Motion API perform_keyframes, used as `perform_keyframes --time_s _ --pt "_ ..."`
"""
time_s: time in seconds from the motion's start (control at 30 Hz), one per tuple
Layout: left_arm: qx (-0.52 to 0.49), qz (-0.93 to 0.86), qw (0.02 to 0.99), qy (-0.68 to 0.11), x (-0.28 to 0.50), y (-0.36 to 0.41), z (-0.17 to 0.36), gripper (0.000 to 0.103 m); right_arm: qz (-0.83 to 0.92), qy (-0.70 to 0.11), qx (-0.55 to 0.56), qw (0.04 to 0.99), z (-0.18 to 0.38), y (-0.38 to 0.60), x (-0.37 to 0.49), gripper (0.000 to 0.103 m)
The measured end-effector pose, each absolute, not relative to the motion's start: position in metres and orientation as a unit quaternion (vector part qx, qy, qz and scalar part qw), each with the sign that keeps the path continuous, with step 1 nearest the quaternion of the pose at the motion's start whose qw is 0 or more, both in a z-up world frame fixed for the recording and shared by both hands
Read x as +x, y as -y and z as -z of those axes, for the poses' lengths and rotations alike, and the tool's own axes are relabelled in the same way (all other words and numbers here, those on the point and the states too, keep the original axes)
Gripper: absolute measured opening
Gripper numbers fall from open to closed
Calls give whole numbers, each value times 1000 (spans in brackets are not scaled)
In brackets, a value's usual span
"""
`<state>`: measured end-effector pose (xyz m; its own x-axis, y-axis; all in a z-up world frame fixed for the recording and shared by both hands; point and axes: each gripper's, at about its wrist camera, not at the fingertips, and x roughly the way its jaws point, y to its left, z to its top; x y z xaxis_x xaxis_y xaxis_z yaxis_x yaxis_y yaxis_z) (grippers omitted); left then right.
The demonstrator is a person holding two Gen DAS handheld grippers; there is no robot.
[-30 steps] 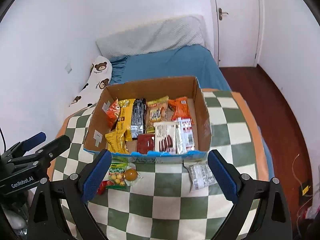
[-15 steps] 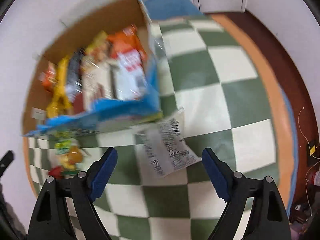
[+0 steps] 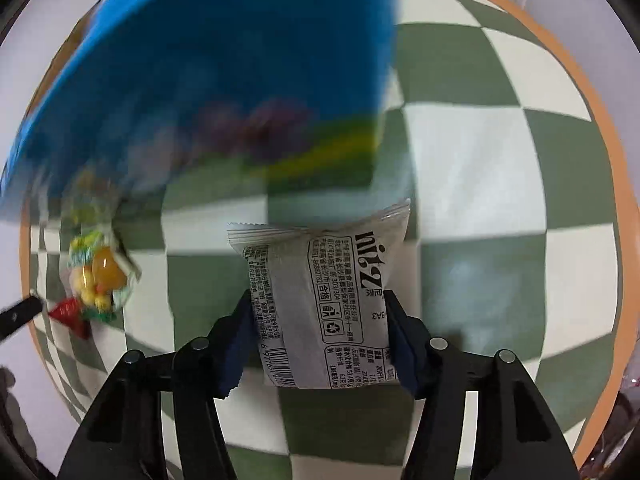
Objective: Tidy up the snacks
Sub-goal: 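Grasp green candy bag with left tool while right tool grasps white snack pack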
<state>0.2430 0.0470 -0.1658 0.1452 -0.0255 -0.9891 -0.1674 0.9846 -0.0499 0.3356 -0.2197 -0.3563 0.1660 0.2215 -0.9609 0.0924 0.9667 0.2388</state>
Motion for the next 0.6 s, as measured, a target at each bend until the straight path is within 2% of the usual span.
perform_keyframes --time_s 0.2,0.3,0.37,0.6 --pt "-58 -1 734 -677 266 -26 200 101 -25 -657 143 740 362 208 310 62" --pt "-54 9 741 -669 268 -20 208 83 -20 -660 138 738 365 201 304 62" --pt "-50 13 742 -669 266 -18 207 53 -22 -665 129 735 368 195 300 62" --pt "-41 22 735 -677 231 -13 204 48 -41 -678 119 724 371 177 275 59"
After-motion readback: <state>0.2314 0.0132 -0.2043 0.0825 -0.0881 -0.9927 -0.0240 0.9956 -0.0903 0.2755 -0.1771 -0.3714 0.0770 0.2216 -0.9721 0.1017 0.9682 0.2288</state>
